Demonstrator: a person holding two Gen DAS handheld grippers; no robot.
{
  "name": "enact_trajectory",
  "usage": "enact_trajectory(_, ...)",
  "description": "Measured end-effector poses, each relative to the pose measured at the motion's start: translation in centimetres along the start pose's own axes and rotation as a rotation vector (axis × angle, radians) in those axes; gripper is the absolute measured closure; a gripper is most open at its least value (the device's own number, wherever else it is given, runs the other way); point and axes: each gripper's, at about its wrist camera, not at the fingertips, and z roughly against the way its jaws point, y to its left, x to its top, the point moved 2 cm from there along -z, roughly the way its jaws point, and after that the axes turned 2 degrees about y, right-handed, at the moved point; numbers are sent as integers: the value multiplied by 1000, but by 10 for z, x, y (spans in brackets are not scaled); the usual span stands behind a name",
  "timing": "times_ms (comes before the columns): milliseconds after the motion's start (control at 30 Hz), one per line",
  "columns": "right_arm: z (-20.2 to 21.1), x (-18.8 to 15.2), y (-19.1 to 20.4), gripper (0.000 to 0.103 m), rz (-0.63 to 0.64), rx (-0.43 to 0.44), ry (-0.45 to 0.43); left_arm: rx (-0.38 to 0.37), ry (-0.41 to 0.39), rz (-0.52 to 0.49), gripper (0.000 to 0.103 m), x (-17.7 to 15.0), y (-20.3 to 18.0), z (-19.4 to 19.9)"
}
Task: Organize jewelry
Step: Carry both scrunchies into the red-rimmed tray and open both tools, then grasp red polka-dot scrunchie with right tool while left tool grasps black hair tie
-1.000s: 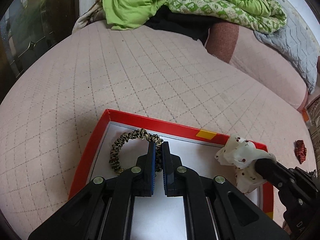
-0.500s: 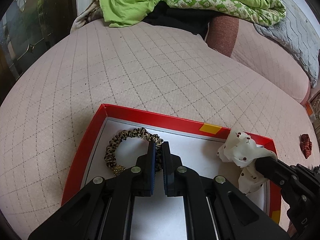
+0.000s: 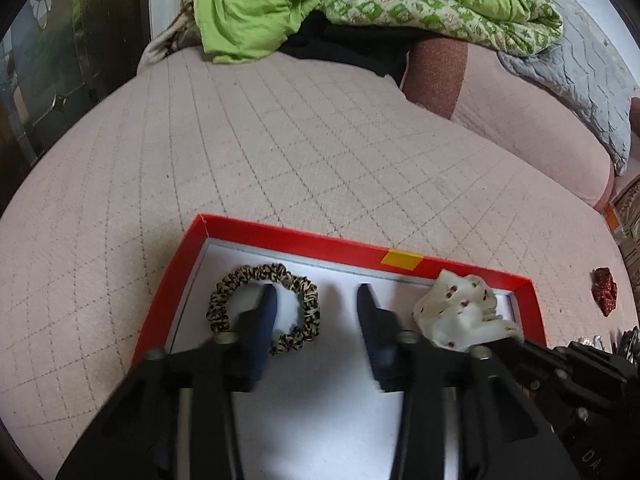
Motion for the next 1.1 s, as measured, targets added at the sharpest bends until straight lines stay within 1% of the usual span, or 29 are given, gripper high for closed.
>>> enact_trajectory(67,3,0,2,91,2,6,-6,-7,-8,6,62,1,0,4)
enact_trajectory(133,9,-1,4,73,6,13,-13,-8,-13,18,62,2,1,7)
enact_trajectory(167,11,-2,5,70,6,15,-19,-9,-15,21,62,2,1,8)
enact_trajectory(300,22,-1,7,68,7,30,-35,-15,-33,40,62,4,0,15)
enact_trajectory(433,42,2,7,68,3,36,-72,-31,-62,57,62,5,-2,24)
enact_trajectory(600,77,11,-11,69,-32,19,-137,-75,-101,55,62,5,-15,36)
enact_trajectory(700,104,17,-37,69,-74,-14,-180,-96,-109,14,62,2,-35,41)
enact_trajectory(833,138,18,-83,69,-157,-65,-231,-154,-116,-52,62,-4,-70,50)
enact_trajectory(967,171,12,-139,69,-242,-159,-250,-224,-104,-141,62,-17,-114,58)
enact_trajectory(1033,184,7,-167,69,-296,-215,-253,-256,-92,-196,62,-25,-141,60)
enact_trajectory(1067,193,1,-189,69,-335,-259,-260,-268,-86,-215,62,-28,-150,60)
enact_trajectory(1100,199,-3,-200,68,-353,-280,-262,-284,-76,-242,62,-32,-162,60)
